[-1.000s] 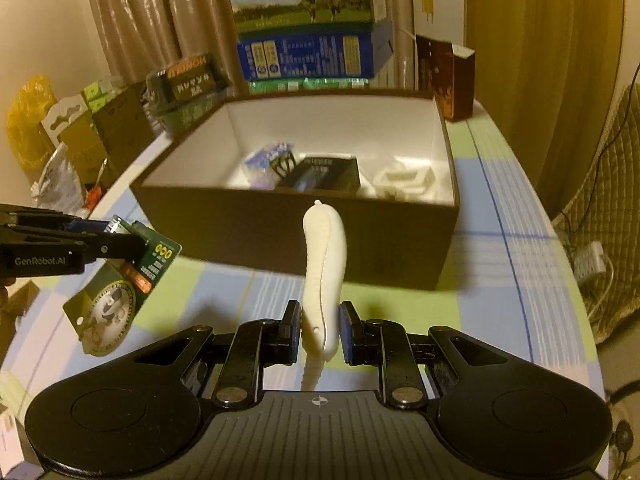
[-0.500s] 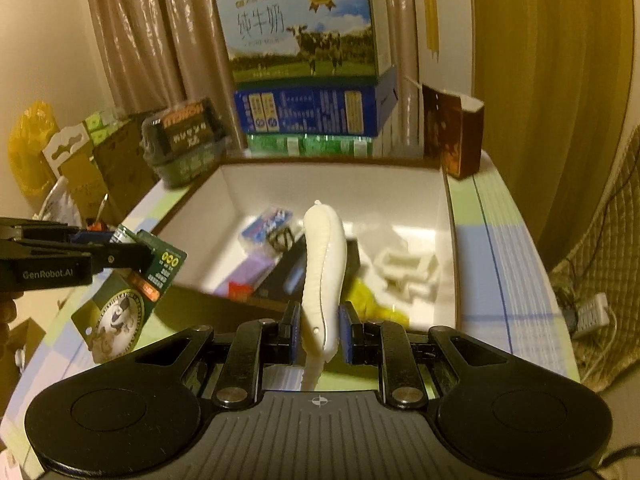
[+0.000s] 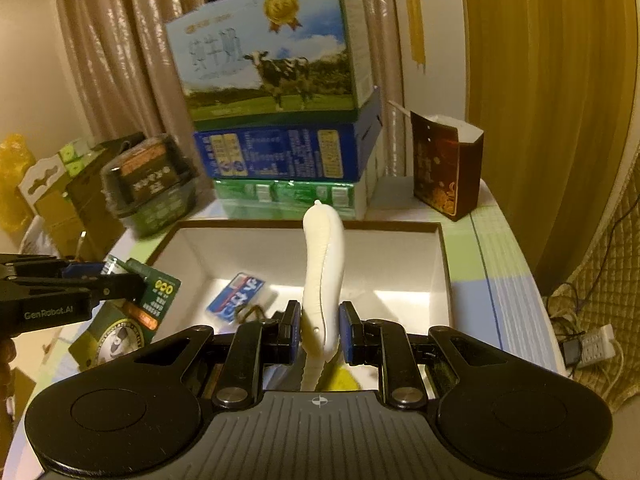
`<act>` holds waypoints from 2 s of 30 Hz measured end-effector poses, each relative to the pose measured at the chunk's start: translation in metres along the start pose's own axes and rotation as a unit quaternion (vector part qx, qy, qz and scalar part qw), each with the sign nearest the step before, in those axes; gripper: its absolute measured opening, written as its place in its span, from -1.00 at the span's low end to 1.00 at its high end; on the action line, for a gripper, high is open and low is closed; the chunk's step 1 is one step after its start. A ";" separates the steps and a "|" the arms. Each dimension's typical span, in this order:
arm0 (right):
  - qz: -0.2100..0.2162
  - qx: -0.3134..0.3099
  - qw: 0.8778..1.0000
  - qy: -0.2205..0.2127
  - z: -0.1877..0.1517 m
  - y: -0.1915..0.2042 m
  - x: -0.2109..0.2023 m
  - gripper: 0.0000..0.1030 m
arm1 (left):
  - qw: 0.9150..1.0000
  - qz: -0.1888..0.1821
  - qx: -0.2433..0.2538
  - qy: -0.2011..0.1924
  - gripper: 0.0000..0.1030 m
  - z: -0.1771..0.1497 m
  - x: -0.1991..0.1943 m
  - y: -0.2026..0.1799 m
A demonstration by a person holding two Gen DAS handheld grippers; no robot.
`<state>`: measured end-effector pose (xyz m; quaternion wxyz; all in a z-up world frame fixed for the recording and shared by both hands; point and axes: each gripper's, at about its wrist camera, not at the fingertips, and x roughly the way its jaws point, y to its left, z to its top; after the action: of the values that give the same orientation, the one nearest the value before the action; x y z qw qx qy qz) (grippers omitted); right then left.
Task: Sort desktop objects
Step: 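Lift and carry the lip salve card and white item over the brown box, then lower the lip salve card and white item into the box and open both tools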
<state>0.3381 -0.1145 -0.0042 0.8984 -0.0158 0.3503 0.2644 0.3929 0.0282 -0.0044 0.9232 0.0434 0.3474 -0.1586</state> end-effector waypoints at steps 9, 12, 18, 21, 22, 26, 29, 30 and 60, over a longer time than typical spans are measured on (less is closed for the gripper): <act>-0.023 0.014 0.999 0.037 0.009 -0.016 0.053 -0.67 | 0.999 0.012 -0.009 0.037 -0.48 0.012 0.052 0.008; -0.027 0.010 0.998 0.049 0.010 -0.018 0.067 -0.67 | 0.999 0.016 -0.007 0.050 -0.48 0.012 0.067 0.010; -0.030 0.008 0.997 0.067 0.009 -0.021 0.087 -0.67 | 0.997 0.023 -0.001 0.069 -0.48 0.015 0.093 0.012; -0.033 0.006 0.996 0.077 0.009 -0.022 0.097 -0.67 | 0.997 0.023 0.003 0.076 -0.48 0.016 0.103 0.014; -0.033 0.005 0.996 0.080 0.009 -0.022 0.100 -0.67 | 0.997 0.022 0.006 0.078 -0.48 0.016 0.107 0.014; -0.036 0.004 0.995 0.091 0.008 -0.023 0.109 -0.67 | 0.996 0.028 0.015 0.086 -0.48 0.018 0.120 0.013; -0.037 0.004 0.995 0.095 0.008 -0.025 0.113 -0.67 | 0.995 0.032 0.018 0.090 -0.48 0.020 0.127 0.013; -0.037 0.004 0.995 0.097 0.008 -0.025 0.114 -0.67 | 0.995 0.032 0.019 0.092 -0.48 0.020 0.129 0.013; -0.028 0.004 0.995 0.093 0.008 -0.030 0.119 -0.66 | 0.994 0.049 0.038 0.089 -0.01 0.025 0.138 0.009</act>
<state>0.4311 -0.0836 -0.0793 0.8692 -0.0469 0.4324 0.2351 0.5092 -0.0045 -0.0763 0.8928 0.1093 0.4196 -0.1220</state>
